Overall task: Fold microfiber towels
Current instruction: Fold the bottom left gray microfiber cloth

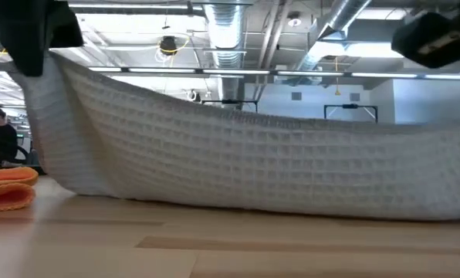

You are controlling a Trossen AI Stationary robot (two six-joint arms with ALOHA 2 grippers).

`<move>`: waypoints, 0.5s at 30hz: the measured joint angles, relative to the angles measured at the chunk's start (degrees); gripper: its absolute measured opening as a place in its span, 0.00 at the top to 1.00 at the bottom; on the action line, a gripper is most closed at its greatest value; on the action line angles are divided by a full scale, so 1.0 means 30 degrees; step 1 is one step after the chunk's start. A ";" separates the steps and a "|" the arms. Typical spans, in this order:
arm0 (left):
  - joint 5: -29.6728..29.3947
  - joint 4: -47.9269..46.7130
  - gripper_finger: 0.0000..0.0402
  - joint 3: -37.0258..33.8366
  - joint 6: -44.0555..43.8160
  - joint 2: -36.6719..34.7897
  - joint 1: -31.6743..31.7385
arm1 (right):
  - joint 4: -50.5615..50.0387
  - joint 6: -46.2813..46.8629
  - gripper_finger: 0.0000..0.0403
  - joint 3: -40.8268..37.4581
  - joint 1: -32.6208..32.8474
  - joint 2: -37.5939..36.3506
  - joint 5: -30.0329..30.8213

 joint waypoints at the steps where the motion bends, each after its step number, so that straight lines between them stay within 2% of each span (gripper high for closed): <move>1: -0.0362 -0.0148 1.00 0.0000 -0.0181 -0.0001 0.0056 | -0.0436 0.0006 0.99 -0.0030 -0.0070 0.0060 0.0071; 9: -0.3687 -0.1926 1.00 0.0000 -0.0980 -0.0007 0.1223 | -0.2131 0.1354 0.99 0.0022 -0.1217 -0.0501 0.3489; 15: -0.4678 -0.2561 1.00 -0.0511 -0.1883 -0.0022 0.2493 | -0.4868 0.3110 0.99 -0.0177 -0.2259 -0.0084 0.5565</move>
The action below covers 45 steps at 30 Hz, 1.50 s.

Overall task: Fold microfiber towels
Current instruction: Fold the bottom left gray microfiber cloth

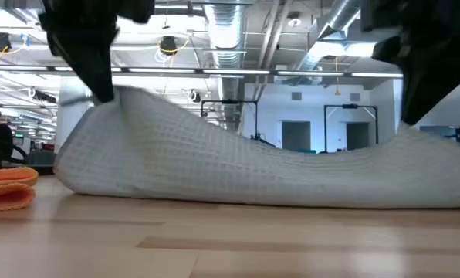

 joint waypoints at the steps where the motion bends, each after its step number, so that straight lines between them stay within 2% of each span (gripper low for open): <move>1: -0.0219 -0.0018 1.00 -0.0304 -0.0252 0.0000 0.0187 | -0.0108 0.0050 0.99 -0.0151 -0.0166 0.0072 0.0282; 8: -0.1312 0.0255 1.00 -0.2248 -0.0417 0.0015 0.1541 | -0.1054 0.1088 0.99 -0.0923 -0.1151 0.0079 0.2333; 14: -0.2919 0.0417 1.00 -0.2454 0.0658 0.0022 0.2771 | -0.2169 0.1550 0.99 -0.0930 -0.2374 0.0079 0.3371; 18: -0.3022 0.0517 1.00 -0.2447 0.1472 0.0022 0.3733 | -0.2165 0.1122 0.99 -0.0930 -0.3277 0.0079 0.3899; 34: -0.3038 0.1030 1.00 -0.2447 0.3441 0.0022 0.5728 | -0.2152 0.0894 0.98 -0.0930 -0.5254 0.0079 0.3470; 39: -0.3547 0.1079 0.99 -0.2447 0.3780 0.0022 0.5881 | -0.2085 0.0894 0.92 -0.0930 -0.5535 0.0072 0.3344; 45: -0.4362 0.1139 0.90 -0.2447 0.4344 0.0022 0.6043 | -0.2085 0.0887 0.79 -0.0930 -0.5957 0.0072 0.3358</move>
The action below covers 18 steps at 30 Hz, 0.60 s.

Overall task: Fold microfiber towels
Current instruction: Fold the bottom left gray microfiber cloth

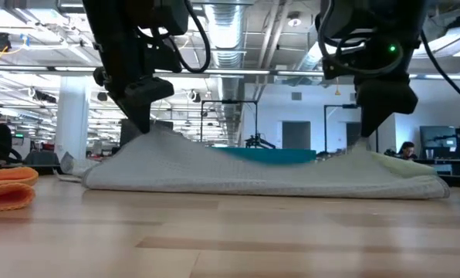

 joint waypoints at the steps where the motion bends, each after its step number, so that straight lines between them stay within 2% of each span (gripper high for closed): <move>1: 0.0006 0.0000 0.88 0.0000 0.0066 0.0000 0.0051 | 0.0003 0.0000 0.77 0.0000 -0.0085 0.0000 0.0000; 10: 0.0338 0.0138 0.69 0.0007 0.0488 0.0000 0.0379 | 0.0007 -0.0297 0.59 0.0000 -0.0875 0.0000 0.0007; 14: 0.0919 0.0510 0.64 0.0029 0.0561 -0.0020 0.0149 | -0.0087 0.0052 0.55 0.0136 -0.1115 -0.0007 0.0000; 18: 0.1136 0.1368 0.64 0.0078 0.1432 -0.0385 -0.1454 | -0.0121 0.0146 0.53 0.0635 -0.0427 -0.0365 -0.0154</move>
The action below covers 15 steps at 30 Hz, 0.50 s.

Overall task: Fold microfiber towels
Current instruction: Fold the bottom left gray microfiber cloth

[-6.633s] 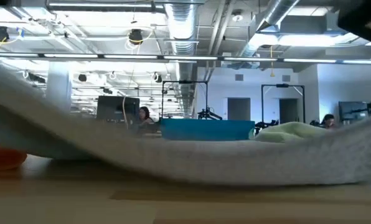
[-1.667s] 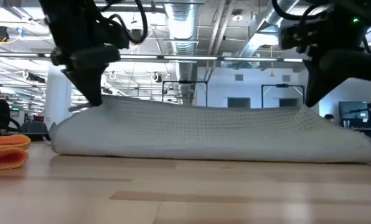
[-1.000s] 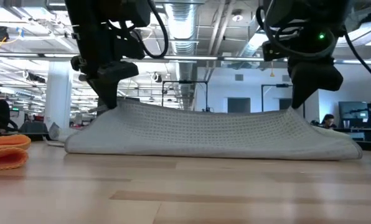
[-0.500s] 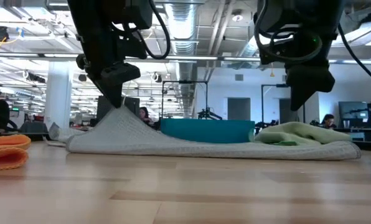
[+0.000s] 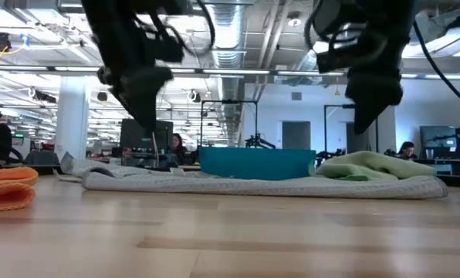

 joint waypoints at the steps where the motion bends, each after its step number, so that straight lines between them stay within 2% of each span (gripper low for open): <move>1: 0.0199 -0.0015 0.64 0.0009 0.0321 -0.0075 -0.0540 | 0.0029 0.0007 0.52 0.0100 0.0297 -0.0165 -0.0182; 8: 0.1598 0.0629 0.63 -0.0609 0.2090 0.0085 -0.4209 | 0.1754 0.0045 0.54 0.0196 0.2942 -0.1262 -0.0429; 15: 0.1700 0.3764 0.63 -0.2942 0.3414 0.0100 -0.5139 | 0.4129 -0.0385 0.55 0.0218 0.4846 -0.1376 -0.0410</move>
